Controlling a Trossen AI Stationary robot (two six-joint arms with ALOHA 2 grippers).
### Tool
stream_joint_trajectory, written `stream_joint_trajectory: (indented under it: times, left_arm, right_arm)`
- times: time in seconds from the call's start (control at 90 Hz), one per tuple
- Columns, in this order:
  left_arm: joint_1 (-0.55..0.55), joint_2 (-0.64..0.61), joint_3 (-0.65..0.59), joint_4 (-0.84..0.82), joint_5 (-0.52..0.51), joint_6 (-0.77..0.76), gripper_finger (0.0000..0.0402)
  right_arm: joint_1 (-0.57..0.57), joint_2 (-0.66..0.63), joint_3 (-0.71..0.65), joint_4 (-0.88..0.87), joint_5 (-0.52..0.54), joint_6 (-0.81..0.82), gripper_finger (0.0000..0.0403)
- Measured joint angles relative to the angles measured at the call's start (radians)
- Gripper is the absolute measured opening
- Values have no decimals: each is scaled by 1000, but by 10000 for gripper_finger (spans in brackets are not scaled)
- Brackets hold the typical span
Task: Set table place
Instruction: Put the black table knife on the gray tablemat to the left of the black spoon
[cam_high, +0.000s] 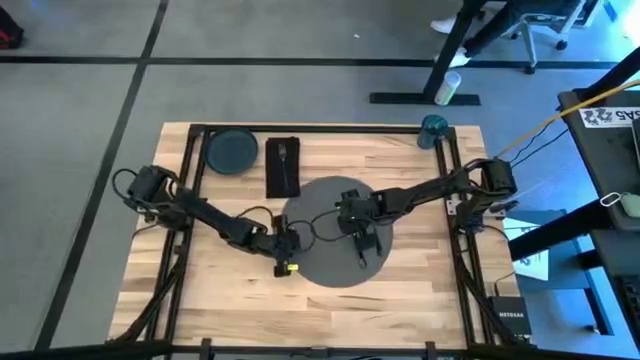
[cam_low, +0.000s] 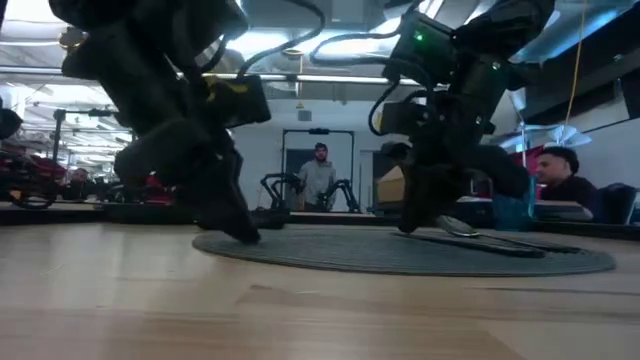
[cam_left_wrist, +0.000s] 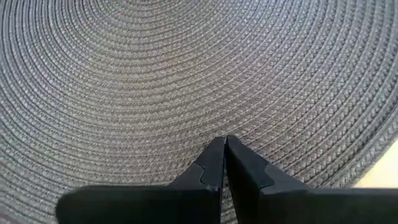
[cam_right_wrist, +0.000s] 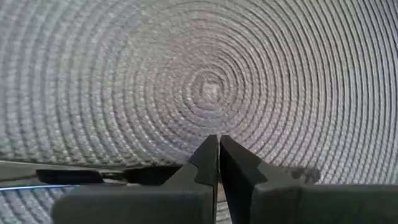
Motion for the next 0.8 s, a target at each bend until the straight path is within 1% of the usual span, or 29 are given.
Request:
stream_joint_trajectory:
  times: [0.267,0.511,0.8]
  left_arm:
    - [30,0,-1,-73,-5,21,0]
    - [54,0,-1,-106,-11,43,0]
    - [54,0,-2,-126,-25,50,0]
  right_arm:
    - [0,0,0,11,-18,1,0]
    - [2,0,0,14,-70,4,0]
    - [2,0,0,4,-69,10,0]
